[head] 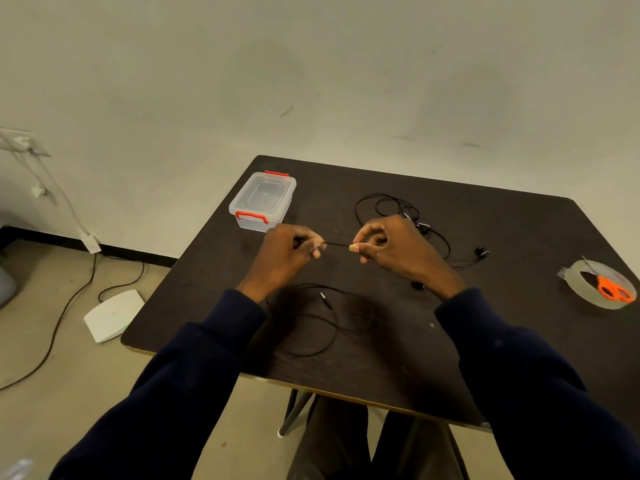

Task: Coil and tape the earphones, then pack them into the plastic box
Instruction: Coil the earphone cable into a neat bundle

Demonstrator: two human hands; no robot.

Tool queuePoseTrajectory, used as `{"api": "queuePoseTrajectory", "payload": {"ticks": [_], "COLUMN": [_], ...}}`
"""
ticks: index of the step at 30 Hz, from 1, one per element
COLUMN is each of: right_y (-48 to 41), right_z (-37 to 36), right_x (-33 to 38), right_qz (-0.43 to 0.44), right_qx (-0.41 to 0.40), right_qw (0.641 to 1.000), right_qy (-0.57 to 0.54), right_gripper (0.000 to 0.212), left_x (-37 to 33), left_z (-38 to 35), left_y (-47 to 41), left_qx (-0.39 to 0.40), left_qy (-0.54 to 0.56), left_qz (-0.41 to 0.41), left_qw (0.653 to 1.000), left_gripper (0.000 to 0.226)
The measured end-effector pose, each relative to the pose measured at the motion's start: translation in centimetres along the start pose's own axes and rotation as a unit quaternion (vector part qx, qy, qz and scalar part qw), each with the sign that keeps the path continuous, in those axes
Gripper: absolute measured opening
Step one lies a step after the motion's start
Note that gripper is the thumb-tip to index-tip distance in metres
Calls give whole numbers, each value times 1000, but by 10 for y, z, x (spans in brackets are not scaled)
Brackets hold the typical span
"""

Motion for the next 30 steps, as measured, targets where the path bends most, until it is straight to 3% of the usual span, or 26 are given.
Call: {"api": "queuePoseTrajectory", "payload": {"ticks": [3,6,8,11,16,19,25,30], "right_y": [9,13,13,8,-1,1,15,15], "right_z": [15,31,32,19,9,13,35,40], "right_x": [-18,-24,-16,3,17,11,-17,-19], "right_qz": [-18,-18,-1,31,44,25,-3,4], "right_qx": [17,-27,-46,-31,-37,-33,-1,-6], "right_qw": [999,997,995,995,993,997,999,1000], "right_qy": [48,72,84,93,99,63,33,1], "right_gripper": [12,11,11,11,9,13,10,11], "left_x": [32,43,33,-6,-38,-30,22,37], "left_z": [10,-2,-10,-11,-28,-22,16,9], "left_y": [-2,0,2,0,-2,-6,-4,-5], "left_qx": [-47,23,48,22,103,66,-78,-35], "left_qy": [10,-25,-50,-18,60,68,113,17], "left_qz": [117,163,137,3,-50,-48,90,116], "left_qw": [992,986,988,1000,992,994,986,992], "left_gripper": [13,14,14,39,20,9,11,14]}}
Point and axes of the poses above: each hand's wrist, its own y-axis away from the middle knuckle, its own z-axis out of the back of the hand, x = y × z, the point moved 9 cm from there along -y, towards the middle knuckle, and after that the axes turned 3 degrees about z, right-handed, at the moved point
